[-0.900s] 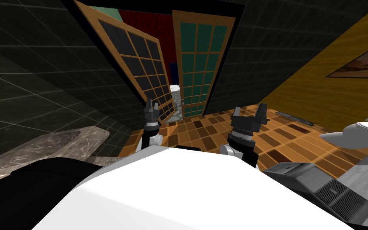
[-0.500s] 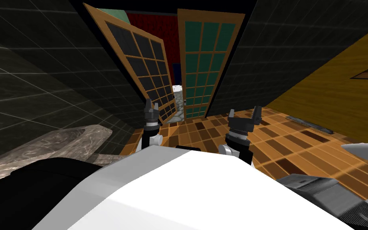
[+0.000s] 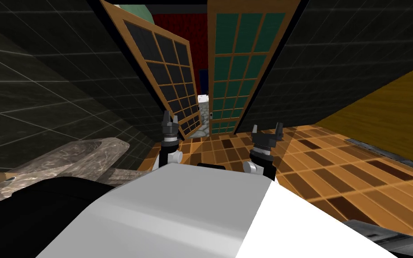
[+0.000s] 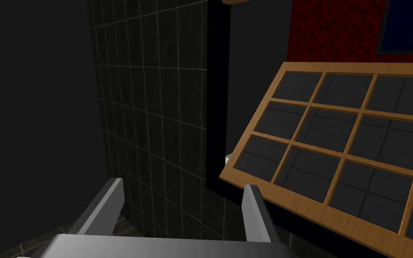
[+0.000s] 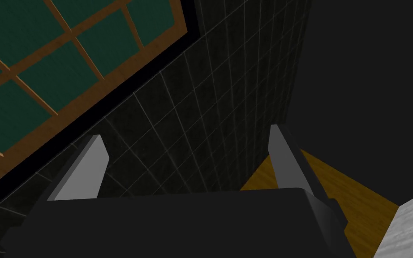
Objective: Push the door open
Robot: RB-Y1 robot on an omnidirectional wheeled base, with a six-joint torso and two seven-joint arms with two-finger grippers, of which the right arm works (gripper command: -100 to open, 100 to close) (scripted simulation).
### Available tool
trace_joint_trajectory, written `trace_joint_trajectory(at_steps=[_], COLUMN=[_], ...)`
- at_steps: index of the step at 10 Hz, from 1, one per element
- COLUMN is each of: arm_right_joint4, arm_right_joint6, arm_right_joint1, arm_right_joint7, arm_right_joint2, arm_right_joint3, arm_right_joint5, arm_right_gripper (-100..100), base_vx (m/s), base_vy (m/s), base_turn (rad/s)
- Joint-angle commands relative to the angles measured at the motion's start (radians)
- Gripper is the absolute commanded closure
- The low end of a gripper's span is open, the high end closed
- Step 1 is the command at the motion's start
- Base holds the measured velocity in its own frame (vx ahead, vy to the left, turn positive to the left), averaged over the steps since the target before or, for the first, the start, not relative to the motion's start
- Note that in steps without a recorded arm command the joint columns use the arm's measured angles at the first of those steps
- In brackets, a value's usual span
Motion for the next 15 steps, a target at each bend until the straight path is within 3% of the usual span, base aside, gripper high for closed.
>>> trace_joint_trajectory(at_steps=[1, 15], arm_right_joint4=[0.041, 0.424], arm_right_joint6=[-0.01, -0.109], arm_right_joint1=[-0.012, -0.135], arm_right_joint7=[-0.03, -0.27], arm_right_joint2=[-0.007, -0.03], arm_right_joint3=[0.001, 0.014], arm_right_joint5=[-0.018, -0.18], arm_right_gripper=[-100, -100], base_vx=[0.13, 0.106], base_vy=[0.001, -0.019], base_turn=[0.183, 0.17])
